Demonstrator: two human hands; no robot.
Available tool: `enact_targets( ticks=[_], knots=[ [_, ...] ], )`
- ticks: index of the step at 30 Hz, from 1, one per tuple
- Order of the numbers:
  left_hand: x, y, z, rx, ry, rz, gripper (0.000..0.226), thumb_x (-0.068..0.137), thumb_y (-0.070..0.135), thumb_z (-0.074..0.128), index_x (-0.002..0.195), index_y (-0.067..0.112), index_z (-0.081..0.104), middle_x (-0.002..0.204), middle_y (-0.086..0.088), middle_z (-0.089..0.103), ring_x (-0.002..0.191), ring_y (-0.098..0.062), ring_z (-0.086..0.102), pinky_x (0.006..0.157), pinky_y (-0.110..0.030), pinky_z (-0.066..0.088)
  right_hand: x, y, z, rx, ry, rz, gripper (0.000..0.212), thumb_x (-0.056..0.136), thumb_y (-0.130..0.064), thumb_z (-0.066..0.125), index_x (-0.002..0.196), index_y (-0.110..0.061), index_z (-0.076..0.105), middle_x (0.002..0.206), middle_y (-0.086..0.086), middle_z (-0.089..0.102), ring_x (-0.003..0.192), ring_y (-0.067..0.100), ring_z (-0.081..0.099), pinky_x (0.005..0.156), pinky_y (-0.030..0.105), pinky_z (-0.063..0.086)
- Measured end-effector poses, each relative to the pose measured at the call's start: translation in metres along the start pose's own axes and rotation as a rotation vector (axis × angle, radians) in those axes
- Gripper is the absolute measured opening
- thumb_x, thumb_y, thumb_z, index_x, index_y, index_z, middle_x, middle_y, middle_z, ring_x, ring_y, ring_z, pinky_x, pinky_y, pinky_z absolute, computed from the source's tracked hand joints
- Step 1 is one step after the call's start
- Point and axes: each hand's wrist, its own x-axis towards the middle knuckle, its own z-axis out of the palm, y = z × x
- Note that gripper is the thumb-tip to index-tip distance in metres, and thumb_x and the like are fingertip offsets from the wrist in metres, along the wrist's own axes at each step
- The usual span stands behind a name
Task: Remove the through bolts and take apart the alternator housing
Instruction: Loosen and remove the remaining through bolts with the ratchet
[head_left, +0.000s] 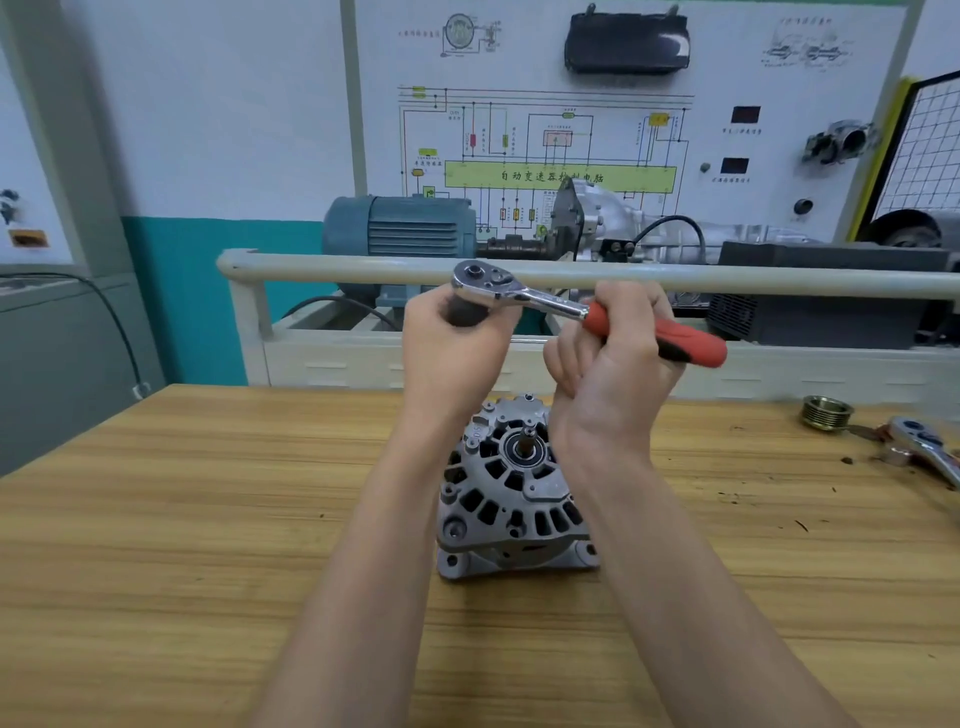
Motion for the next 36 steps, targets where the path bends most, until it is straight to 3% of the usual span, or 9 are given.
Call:
enact_targets(
  ticks=[5, 7, 11, 16, 18, 23, 25, 30, 36],
  knots=[
    [0.007, -0.003, -0.039, 0.038, -0.604, 0.057, 0.034, 0.072, 0.021, 0.073, 0.047, 0.022, 0.05, 0.039, 0.004, 0.041, 0.034, -0.016, 0.033, 0.041, -0.022, 0.028, 0.021, -0.02, -0.009, -0.087, -0.244, 0.411, 0.053, 0.092, -0.006, 0.044, 0.043, -0.018, 0.029, 0.03, -0.007, 0.019, 0.027, 0.006, 0.013, 0.03, 0.015, 0.015],
    [0.006, -0.002, -0.044, 0.057, -0.728, 0.02, 0.032, 0.068, 0.027, 0.072, 0.046, 0.024, 0.049, 0.04, 0.006, 0.038, 0.034, -0.014, 0.031, 0.042, -0.019, 0.027, 0.022, -0.023, -0.009, -0.088, -0.326, 0.497, 0.058, 0.093, -0.009, 0.041, 0.038, -0.018, 0.028, 0.029, -0.008, 0.018, 0.026, 0.005, 0.013, 0.029, 0.015, 0.015],
    [0.006, -0.001, -0.038, -0.09, -0.534, -0.037, 0.037, 0.072, 0.015, 0.068, 0.045, 0.024, 0.044, 0.041, 0.007, 0.032, 0.035, -0.01, 0.023, 0.041, -0.018, 0.02, 0.011, -0.014, -0.002, -0.06, -0.203, 0.353, 0.044, 0.091, -0.005, 0.045, 0.053, -0.016, 0.026, 0.031, -0.008, 0.019, 0.027, 0.006, 0.013, 0.032, 0.015, 0.015],
    [0.006, 0.001, -0.01, -0.079, 0.09, -0.121, 0.042, 0.085, 0.002, 0.059, 0.052, 0.016, 0.038, 0.047, -0.002, 0.03, 0.044, -0.013, 0.022, 0.047, -0.024, 0.019, -0.013, 0.003, 0.008, -0.234, -0.036, -0.025, 0.033, 0.074, -0.017, 0.06, 0.044, -0.026, 0.051, 0.045, -0.012, 0.037, 0.044, 0.006, 0.03, 0.046, 0.019, 0.028],
    [0.005, 0.001, -0.006, -0.025, 0.112, -0.1, 0.042, 0.084, 0.006, 0.062, 0.052, 0.017, 0.037, 0.049, -0.003, 0.03, 0.047, -0.014, 0.022, 0.048, -0.026, 0.019, -0.012, 0.0, 0.008, -0.263, -0.023, -0.029, 0.034, 0.076, -0.017, 0.061, 0.045, -0.026, 0.049, 0.045, -0.011, 0.036, 0.044, 0.006, 0.029, 0.047, 0.019, 0.028],
    [0.01, -0.004, -0.045, -0.003, -0.615, 0.035, 0.03, 0.07, 0.024, 0.071, 0.052, 0.01, 0.052, 0.042, -0.002, 0.042, 0.037, -0.019, 0.035, 0.04, -0.027, 0.029, 0.016, -0.017, -0.004, -0.098, -0.229, 0.374, 0.044, 0.093, -0.007, 0.047, 0.054, -0.018, 0.029, 0.035, -0.009, 0.019, 0.03, 0.006, 0.013, 0.033, 0.017, 0.014],
    [0.008, -0.002, -0.048, -0.002, -0.768, 0.021, 0.029, 0.069, 0.025, 0.071, 0.049, 0.016, 0.051, 0.041, -0.001, 0.04, 0.034, -0.016, 0.034, 0.039, -0.022, 0.029, 0.02, -0.02, -0.007, -0.048, -0.307, 0.488, 0.048, 0.093, -0.009, 0.044, 0.049, -0.019, 0.029, 0.034, -0.009, 0.017, 0.028, 0.005, 0.012, 0.032, 0.016, 0.013],
    [0.004, 0.001, -0.036, -0.159, -0.495, -0.045, 0.041, 0.073, 0.011, 0.067, 0.044, 0.021, 0.039, 0.039, 0.005, 0.029, 0.035, -0.012, 0.02, 0.041, -0.019, 0.016, 0.008, -0.014, 0.0, -0.037, -0.168, 0.333, 0.041, 0.092, -0.005, 0.047, 0.059, -0.017, 0.027, 0.035, -0.01, 0.018, 0.031, 0.005, 0.013, 0.034, 0.016, 0.015],
    [0.003, 0.003, -0.006, -0.115, 0.103, -0.097, 0.04, 0.086, -0.003, 0.057, 0.057, 0.014, 0.035, 0.055, -0.005, 0.026, 0.05, -0.015, 0.019, 0.049, -0.027, 0.016, -0.019, 0.002, 0.012, -0.057, -0.053, 0.02, 0.034, 0.083, -0.007, 0.056, 0.055, -0.019, 0.04, 0.042, -0.009, 0.031, 0.033, 0.006, 0.022, 0.037, 0.015, 0.02]
  ],
)
